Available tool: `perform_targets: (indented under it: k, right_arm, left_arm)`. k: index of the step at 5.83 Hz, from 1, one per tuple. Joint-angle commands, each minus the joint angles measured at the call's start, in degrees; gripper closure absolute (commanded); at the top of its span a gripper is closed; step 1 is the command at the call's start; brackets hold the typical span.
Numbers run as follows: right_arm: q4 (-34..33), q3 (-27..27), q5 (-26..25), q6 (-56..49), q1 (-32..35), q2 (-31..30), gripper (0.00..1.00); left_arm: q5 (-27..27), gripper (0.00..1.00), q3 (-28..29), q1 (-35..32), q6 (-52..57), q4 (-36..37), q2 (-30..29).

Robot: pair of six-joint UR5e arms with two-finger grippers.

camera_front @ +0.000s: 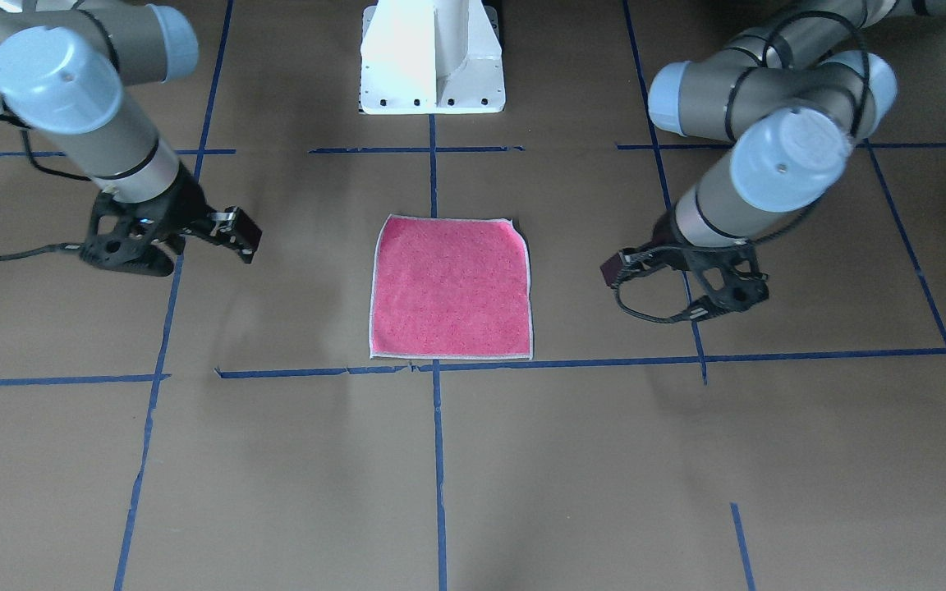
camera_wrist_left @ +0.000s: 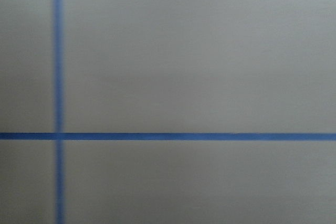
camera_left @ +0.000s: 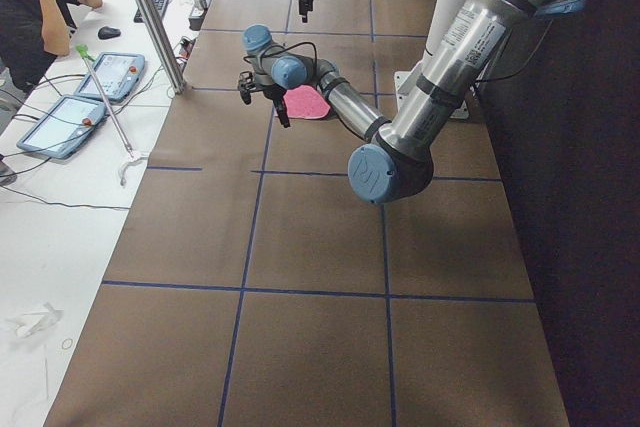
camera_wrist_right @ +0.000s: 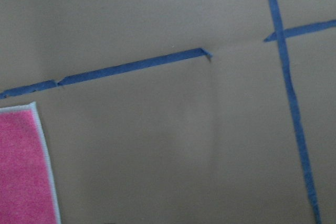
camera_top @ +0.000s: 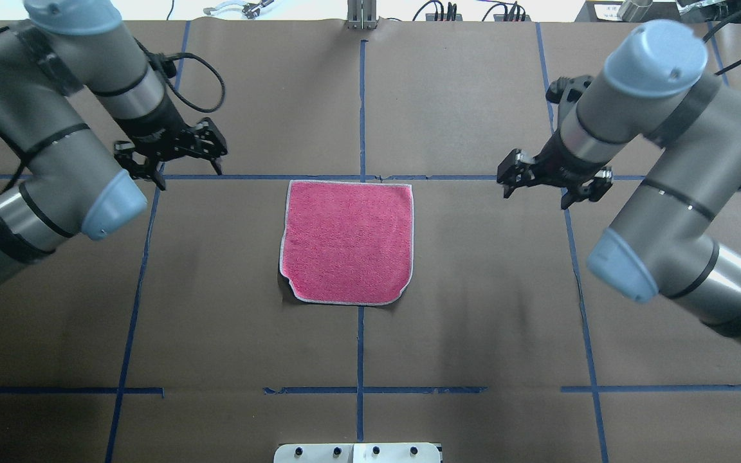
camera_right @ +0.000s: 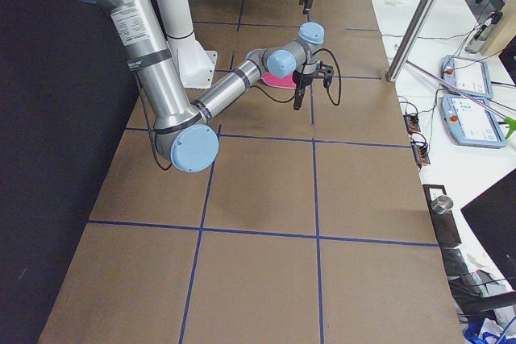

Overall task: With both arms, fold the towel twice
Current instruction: 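Move both grippers toward the towel's two nearer corners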

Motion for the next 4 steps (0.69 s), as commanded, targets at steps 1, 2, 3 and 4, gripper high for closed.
perform_targets:
  k: [1,2,3,4]
  right_arm:
    - [-0.19,1.10,-6.16,15.29,-7.91,3.76,0.00]
    - [-0.28,0.84,-10.98,21.09,-12.04,4.99,0.00]
    - [-0.54,0.23,-11.55,26.20,-13.38,7.00,0.00]
    - [-0.54,-2.13,-11.64,28.68,-13.57,9.37,0.00]
  left_arm:
    - [6.77,0.00,-3.82,7.59,-15.03,-1.15,-1.15]
    - [9.53,0.00,-4.46,11.04,-23.11,-1.24,-1.32]
    - [13.12,0.00,-5.07,13.85,-33.02,-1.24,-2.28]
    - [16.64,0.00,-6.47,17.71,-35.99,-1.33,-2.12]
